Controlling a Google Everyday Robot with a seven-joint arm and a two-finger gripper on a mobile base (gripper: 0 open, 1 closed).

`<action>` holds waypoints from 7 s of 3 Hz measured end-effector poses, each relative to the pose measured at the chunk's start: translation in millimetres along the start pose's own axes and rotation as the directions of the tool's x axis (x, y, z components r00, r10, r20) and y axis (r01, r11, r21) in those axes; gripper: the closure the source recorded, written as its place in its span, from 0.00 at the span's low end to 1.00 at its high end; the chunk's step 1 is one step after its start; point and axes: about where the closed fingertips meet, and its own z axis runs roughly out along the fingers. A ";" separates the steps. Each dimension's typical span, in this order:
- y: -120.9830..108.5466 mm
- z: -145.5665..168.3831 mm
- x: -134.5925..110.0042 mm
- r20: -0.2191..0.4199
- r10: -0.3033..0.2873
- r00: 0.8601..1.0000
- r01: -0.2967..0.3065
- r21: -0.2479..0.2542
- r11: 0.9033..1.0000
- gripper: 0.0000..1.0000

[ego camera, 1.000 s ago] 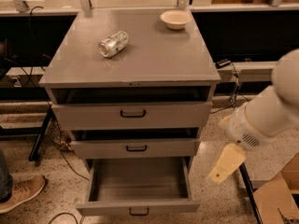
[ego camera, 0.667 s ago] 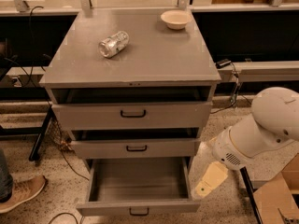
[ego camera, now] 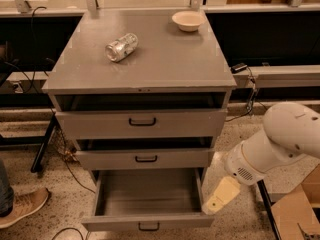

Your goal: Close bottom drawer

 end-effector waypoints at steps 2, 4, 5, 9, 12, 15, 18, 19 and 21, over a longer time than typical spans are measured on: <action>-37.5 118.4 68.1 -0.087 0.182 0.979 -0.187 -0.045 0.981 0.00; -60.2 220.5 112.8 -0.027 0.320 0.947 -0.320 -0.153 0.935 0.00; -57.6 275.4 114.3 0.002 0.338 0.941 -0.327 -0.245 0.912 0.00; -78.8 409.5 156.7 -0.049 0.357 0.933 -0.356 -0.278 0.892 0.53; -132.9 462.7 142.4 0.124 0.364 0.923 -0.339 -0.188 0.922 1.00; -157.0 477.6 141.2 0.221 0.394 0.892 -0.370 -0.144 0.918 1.00; -187.7 476.1 119.0 0.300 0.360 0.884 -0.345 -0.101 0.933 1.00; -215.6 474.5 90.6 0.370 0.314 0.874 -0.308 -0.077 0.948 1.00; -223.0 478.2 70.5 0.415 0.280 0.866 -0.273 -0.078 0.959 1.00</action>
Offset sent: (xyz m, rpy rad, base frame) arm 0.0023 -0.0277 -0.2275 -0.0338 0.2561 -0.2154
